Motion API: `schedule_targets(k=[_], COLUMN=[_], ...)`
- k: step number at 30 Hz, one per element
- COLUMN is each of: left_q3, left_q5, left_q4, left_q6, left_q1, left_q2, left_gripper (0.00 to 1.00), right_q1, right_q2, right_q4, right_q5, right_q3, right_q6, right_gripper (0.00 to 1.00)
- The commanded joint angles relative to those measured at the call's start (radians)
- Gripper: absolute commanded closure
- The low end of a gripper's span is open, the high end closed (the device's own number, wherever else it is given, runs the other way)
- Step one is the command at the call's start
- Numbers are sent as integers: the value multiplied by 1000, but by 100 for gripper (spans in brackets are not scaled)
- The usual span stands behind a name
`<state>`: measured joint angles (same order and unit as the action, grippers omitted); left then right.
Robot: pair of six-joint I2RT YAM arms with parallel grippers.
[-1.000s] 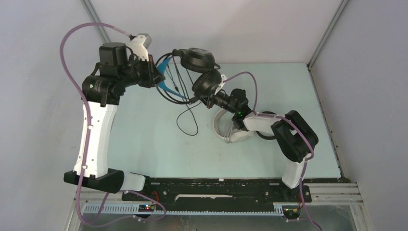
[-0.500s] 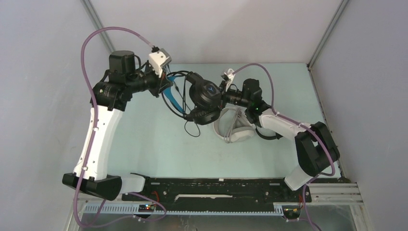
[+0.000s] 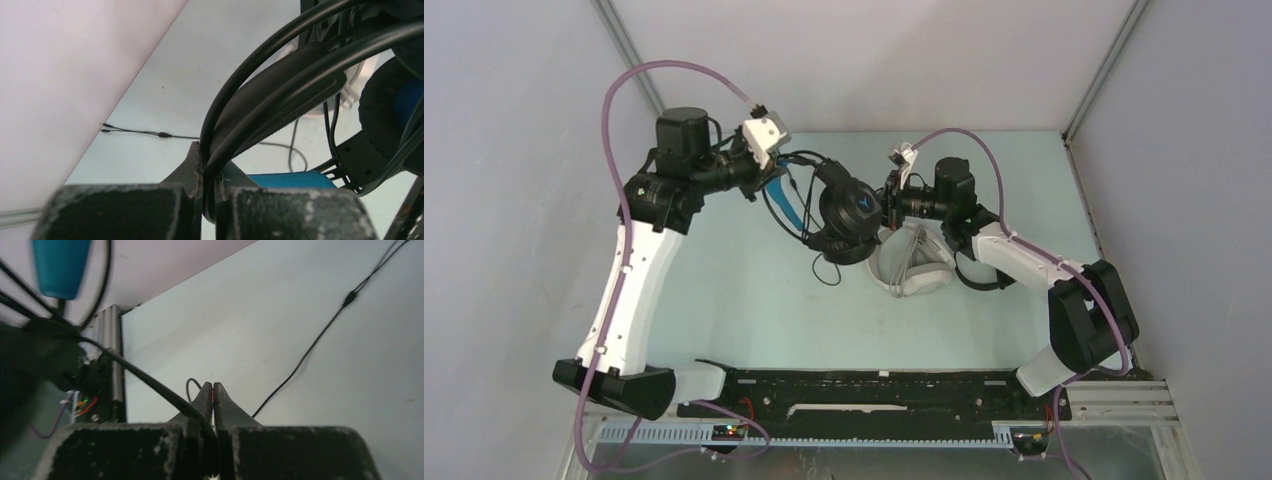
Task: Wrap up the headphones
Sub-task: Wrap the headphones cable around the headphones.
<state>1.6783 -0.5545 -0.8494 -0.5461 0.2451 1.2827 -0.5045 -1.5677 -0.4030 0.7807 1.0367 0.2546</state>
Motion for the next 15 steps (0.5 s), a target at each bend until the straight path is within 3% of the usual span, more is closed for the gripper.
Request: schedule_targets(k=[1,8,15], left_q3=[-92,-266,-292], left_q5=[57,205,252], left_q4=[-57,150,154], left_q6=[-248,-402,-519], left_q1=[44,122,149], left_q2=[-56,-123,-129], left_gripper=[100,100,100], right_q1=[43,65,167], right_q2=[69,124,137], right_q4=[216,435,380], right_q5=[88,227,385], right_q3=[97,139,143], right_q6=[-5,41,295], right_gripper=[100,100,100])
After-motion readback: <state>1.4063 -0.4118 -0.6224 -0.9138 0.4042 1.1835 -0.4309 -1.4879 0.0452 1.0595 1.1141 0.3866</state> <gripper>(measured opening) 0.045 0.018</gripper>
